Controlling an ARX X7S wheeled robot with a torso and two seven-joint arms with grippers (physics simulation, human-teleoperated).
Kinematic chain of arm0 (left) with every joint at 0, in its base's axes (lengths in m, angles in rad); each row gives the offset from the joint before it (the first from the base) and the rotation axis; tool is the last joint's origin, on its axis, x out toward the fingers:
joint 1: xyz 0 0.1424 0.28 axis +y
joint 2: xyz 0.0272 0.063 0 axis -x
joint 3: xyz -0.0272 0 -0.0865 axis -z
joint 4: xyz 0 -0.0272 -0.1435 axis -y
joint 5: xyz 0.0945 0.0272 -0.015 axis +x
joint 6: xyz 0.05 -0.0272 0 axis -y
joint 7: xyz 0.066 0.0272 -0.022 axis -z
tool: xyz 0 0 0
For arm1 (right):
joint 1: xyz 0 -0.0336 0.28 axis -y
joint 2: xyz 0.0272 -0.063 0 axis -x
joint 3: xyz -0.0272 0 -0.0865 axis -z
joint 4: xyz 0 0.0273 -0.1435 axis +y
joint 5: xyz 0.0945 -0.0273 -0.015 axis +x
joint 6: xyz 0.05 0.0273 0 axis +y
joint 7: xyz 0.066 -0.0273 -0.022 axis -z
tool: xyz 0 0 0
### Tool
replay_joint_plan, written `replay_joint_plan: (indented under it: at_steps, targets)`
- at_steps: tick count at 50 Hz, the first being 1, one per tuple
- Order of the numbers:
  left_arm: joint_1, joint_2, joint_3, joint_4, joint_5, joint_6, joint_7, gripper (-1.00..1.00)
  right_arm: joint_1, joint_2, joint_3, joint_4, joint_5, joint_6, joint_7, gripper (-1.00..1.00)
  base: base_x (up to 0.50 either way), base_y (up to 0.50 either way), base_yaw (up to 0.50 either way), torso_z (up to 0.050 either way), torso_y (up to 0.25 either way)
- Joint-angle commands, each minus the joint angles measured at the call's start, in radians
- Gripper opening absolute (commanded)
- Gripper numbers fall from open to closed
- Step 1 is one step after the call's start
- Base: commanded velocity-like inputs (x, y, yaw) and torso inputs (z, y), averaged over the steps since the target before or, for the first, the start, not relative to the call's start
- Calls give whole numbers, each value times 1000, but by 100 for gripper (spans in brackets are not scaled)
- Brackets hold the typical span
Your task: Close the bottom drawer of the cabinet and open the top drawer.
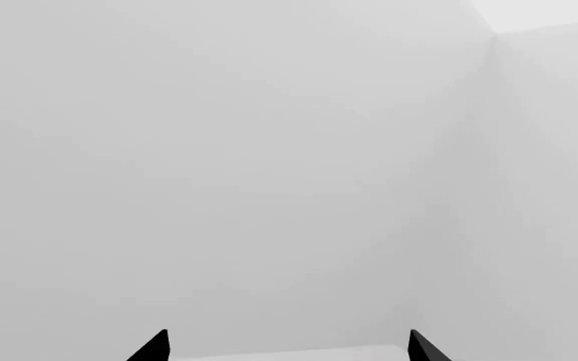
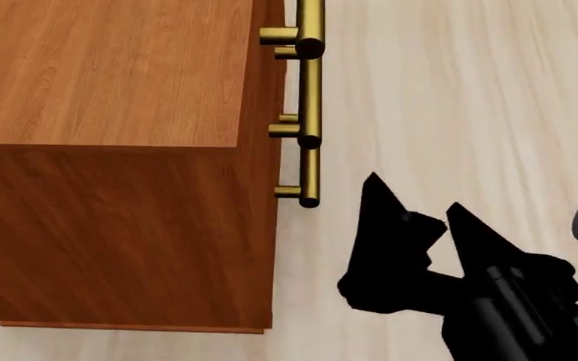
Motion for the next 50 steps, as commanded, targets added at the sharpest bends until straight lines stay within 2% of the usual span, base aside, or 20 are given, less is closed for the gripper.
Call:
replay_joint_plan:
  at_steps: [1, 8, 16, 19, 23, 27, 39, 50]
  targets:
    - [0, -3, 3, 0, 2, -1, -3, 100, 36, 11, 72, 49, 381, -146, 236, 100, 0, 0, 0, 0, 0]
    - [2, -4, 3, -1, 1, 3, -3, 100, 92, 18, 12, 57, 434, -244, 336, 100, 0, 0, 0, 0, 0]
    - [2, -6, 3, 0, 0, 2, -6, 100, 178, 62, -138, 120, 575, -391, 536, 100, 0, 0, 0, 0, 0]
    - [4, -5, 3, 0, 0, 4, -6, 100, 202, 76, -173, 142, 564, -439, 609, 100, 0, 0, 0, 0, 0]
    - [23, 11, 6, -31, 11, 55, 9, 100, 245, 91, -232, 200, 653, -473, 631, 100, 0, 0, 0, 0, 0]
    - [4, -7, 4, 1, -1, 5, -8, 100, 280, 103, -271, 271, 719, -530, 664, 100, 0, 0, 0, 0, 0]
    - [6, -9, 10, 0, 5, 9, -9, 100, 384, 185, -257, 549, 856, -461, 516, 100, 0, 0, 0, 0, 0]
    - [3, -13, 14, 1, 7, 2, -13, 100, 397, 207, -251, 664, 820, -398, 429, 100, 0, 0, 0, 0, 0]
